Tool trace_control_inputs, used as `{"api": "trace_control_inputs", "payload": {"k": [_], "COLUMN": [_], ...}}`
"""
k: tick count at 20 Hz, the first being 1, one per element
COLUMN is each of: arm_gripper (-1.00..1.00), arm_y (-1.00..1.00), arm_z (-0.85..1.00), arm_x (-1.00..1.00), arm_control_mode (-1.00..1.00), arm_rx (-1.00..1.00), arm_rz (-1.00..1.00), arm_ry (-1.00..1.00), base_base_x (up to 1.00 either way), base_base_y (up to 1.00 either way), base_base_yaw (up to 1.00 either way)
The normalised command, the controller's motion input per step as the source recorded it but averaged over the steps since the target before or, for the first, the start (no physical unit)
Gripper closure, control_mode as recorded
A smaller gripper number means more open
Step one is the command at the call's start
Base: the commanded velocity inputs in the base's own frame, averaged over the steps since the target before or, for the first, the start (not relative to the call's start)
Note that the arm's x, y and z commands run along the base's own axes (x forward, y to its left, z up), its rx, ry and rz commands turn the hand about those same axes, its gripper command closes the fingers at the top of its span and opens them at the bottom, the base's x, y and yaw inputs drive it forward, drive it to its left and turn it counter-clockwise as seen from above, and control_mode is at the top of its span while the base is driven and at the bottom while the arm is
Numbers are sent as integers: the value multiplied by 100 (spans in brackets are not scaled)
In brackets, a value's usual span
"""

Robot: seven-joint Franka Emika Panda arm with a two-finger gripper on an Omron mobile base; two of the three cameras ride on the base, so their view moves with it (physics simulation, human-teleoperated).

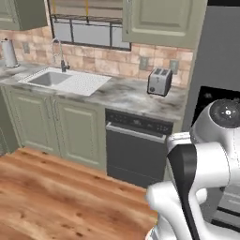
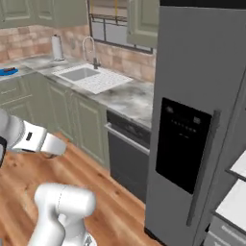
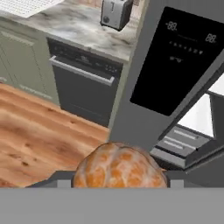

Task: Place the cold items (bell pepper and tangerine) from the fridge in one tupperware on the dining counter. Place the warm items (kebab skewer and hot dog) in the stove area in another tupperware.

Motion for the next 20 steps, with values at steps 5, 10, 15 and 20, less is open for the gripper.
{"api": "trace_control_inputs", "payload": {"k": [5,10,15,20], "arm_gripper": [100,100,100,100], "arm_y": [0,0,0,0], "arm_z": [0,0,0,0], "arm_x": [0,0,0,0], "arm_control_mode": [100,100,100,100], "arm_rx": [0,0,0,0], "arm_rz": [0,0,0,0], "arm_ry": [0,0,0,0], "base_base_x": [-16,-8,-6,0], "base_base_y": [67,34,6,0], "base_base_yaw": [98,97,93,83]}}
